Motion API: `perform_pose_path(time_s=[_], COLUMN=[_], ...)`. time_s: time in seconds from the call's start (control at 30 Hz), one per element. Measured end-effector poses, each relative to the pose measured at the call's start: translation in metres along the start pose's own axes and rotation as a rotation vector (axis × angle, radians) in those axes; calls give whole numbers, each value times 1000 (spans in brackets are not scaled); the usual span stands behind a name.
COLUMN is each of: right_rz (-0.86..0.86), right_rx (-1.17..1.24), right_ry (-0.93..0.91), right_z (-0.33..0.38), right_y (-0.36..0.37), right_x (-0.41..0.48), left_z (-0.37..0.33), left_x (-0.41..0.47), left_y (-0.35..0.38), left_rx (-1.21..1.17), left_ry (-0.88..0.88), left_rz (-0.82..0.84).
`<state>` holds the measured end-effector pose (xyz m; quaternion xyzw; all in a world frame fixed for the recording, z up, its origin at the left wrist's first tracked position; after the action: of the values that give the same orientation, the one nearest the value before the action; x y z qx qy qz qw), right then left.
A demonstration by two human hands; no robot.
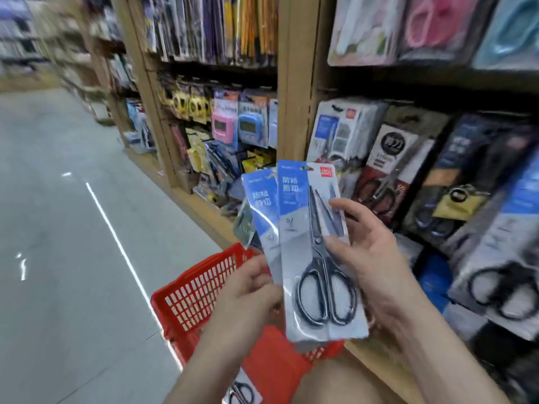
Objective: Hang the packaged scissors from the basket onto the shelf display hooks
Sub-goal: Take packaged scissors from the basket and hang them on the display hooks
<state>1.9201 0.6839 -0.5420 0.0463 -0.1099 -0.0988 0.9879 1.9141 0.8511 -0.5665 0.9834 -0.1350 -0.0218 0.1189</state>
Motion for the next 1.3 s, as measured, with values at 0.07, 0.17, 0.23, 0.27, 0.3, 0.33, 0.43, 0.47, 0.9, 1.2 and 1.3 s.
perform_pose_path(time_s=[0.07,0.17,0.23,0.27,0.3,0.33,0.43,0.47,0.9,1.2,1.3], right_rz=[-72,-145,-174,-191,-210,-229,-310,-344,-853,-1096,-1100], right_rx=[-117,-179,-117,-102,-87,-67,-45,-53,-91,-56,-156], right_ry=[-62,-86,-74,-74,-76,-83,-75,-68,-109,-118,-55], right_z=[23,46,60,65,70,74,79,79,94,89,91], right_y=[-18,-43,-56,-62,-70,-78,-104,-115,-270,-316,-329], right_x=[-22,-55,-75,-84,-92,-98,-115,-121,-228,-298,-319], left_z=[-11,-29,-38,-41,-43,-44,-47,-48,-4,49,56], left_x=[-5,-12,-19,-21,-23,-24,-29,-30,-67,-113,-123], left_y=[21,53,75,85,95,105,134,145,307,394,415], left_rx=[32,8,-9,-21,-38,-50,-41,-26,306,319,396], left_ry=[91,284,353,362,360,350,358,373,394,355,284], left_rz=[9,-31,-37,-17,10,26,59,82,496,782,844])
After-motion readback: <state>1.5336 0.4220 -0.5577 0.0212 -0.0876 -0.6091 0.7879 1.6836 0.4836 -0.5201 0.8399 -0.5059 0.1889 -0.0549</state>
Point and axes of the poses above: each hand's wrist, its own x-axis towards the middle knuckle, its own y-axis out of the palm, z = x × y, the point moved 2 cm from there along x, towards the middle knuckle, and after that the axes turned 5 degrees about -x, right-handed, at the moved point
